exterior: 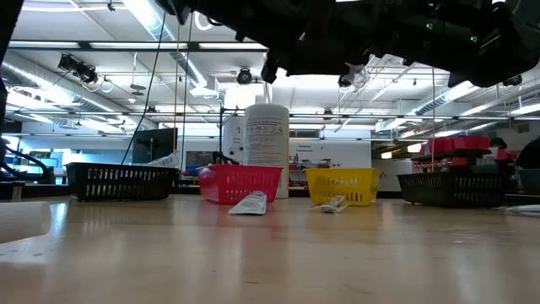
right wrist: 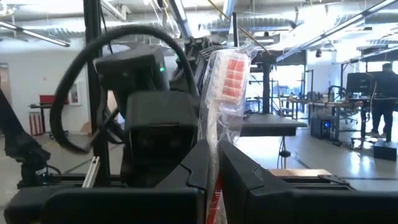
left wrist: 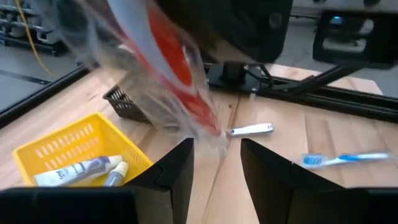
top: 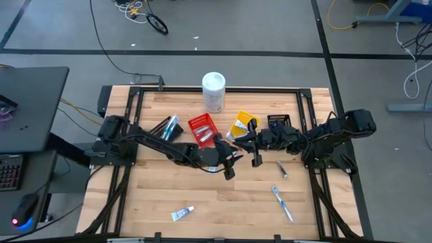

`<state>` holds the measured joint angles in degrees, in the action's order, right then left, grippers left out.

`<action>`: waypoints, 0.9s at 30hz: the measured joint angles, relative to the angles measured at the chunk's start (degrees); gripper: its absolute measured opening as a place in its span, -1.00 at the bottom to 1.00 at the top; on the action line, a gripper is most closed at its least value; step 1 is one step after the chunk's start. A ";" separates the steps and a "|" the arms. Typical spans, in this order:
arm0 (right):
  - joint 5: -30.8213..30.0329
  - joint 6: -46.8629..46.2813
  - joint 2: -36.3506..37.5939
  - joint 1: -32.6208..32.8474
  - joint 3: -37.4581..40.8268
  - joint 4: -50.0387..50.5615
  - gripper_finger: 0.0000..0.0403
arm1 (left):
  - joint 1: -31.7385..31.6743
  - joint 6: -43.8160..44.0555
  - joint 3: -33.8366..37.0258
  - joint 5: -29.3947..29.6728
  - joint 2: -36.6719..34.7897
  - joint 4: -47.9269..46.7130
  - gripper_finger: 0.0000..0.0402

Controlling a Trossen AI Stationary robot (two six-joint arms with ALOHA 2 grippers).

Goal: Pick & Place Travel size toiletries
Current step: Put the red toothbrush into the left black basket

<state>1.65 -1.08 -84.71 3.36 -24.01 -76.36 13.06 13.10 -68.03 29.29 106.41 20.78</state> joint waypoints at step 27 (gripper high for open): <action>0.06 3.02 -0.79 2.71 -3.93 2.93 -0.88 | -2.14 -1.87 -0.07 -0.28 -1.86 4.48 -0.43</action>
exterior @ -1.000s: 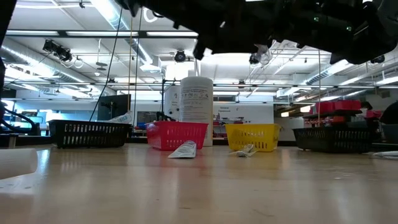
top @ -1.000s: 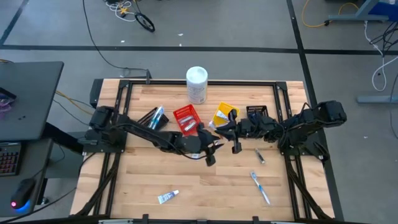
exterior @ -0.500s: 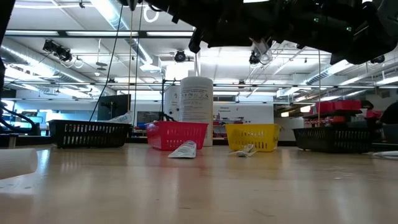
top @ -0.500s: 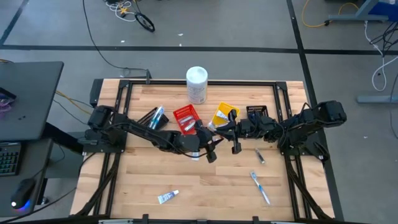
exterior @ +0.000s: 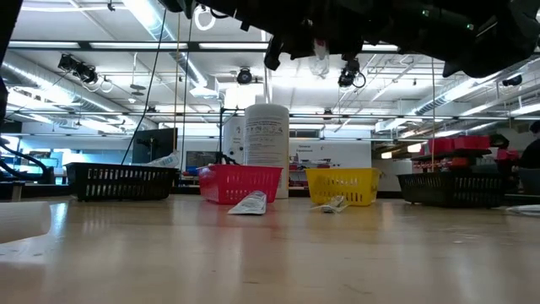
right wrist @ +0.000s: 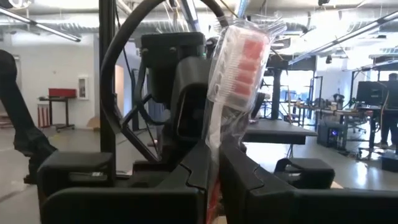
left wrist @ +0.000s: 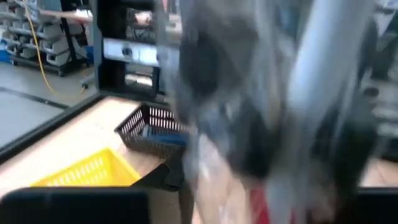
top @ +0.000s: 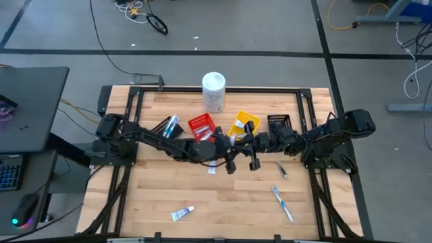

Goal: Pick & Place Travel size toiletries
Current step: Put the red toothbrush into the left black basket

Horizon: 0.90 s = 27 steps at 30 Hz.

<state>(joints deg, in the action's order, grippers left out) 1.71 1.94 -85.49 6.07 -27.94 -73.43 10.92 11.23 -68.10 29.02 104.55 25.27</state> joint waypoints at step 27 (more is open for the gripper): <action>-9.31 1.97 0.00 -0.82 0.04 13.29 -0.60 | 0.92 9.52 0.04 4.96 0.04 -18.41 -0.98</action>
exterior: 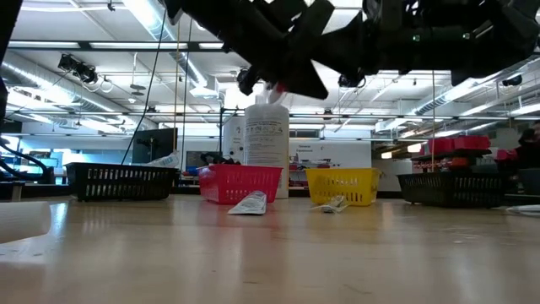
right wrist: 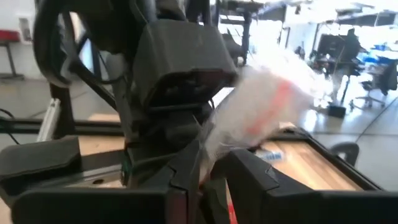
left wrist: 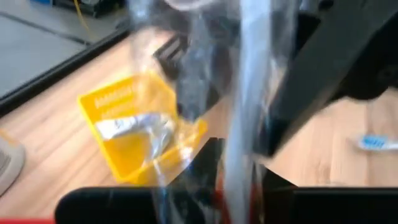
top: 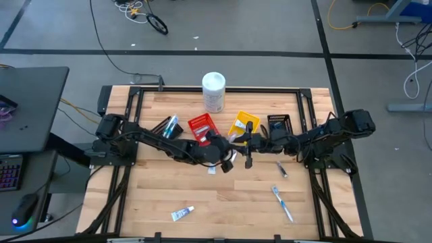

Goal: Pick & Place Travel size toiletries
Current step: Put the red toothbrush into the left black basket

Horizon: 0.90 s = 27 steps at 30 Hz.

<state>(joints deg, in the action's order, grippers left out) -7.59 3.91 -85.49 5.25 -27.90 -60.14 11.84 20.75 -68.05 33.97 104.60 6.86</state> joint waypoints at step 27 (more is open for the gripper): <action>-0.37 0.19 0.04 -0.03 0.02 2.71 -0.60 | 0.00 4.06 -0.03 0.56 -3.85 -10.66 -0.97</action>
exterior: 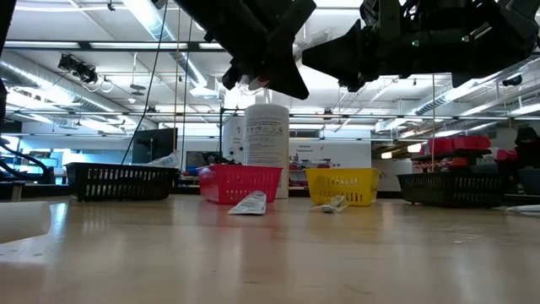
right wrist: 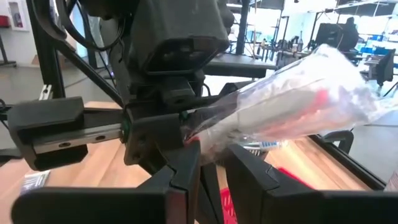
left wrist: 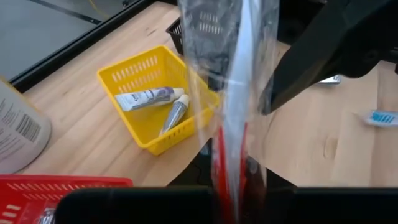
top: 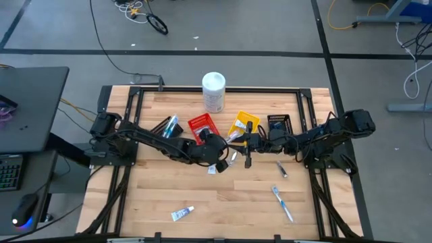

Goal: Pick & Place Travel size toiletries
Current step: Put the red toothbrush into the left black basket

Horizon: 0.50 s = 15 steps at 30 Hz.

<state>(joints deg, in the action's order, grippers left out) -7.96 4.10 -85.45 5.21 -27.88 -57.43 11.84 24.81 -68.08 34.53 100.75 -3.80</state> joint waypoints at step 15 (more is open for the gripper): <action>-2.61 -0.08 0.00 0.00 0.00 4.89 -0.60 | 0.00 3.60 -0.01 3.64 -7.95 -15.82 -0.97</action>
<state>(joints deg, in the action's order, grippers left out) -10.57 4.02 -85.45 5.21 -27.88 -52.53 11.84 28.40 -68.10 38.17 92.80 -19.62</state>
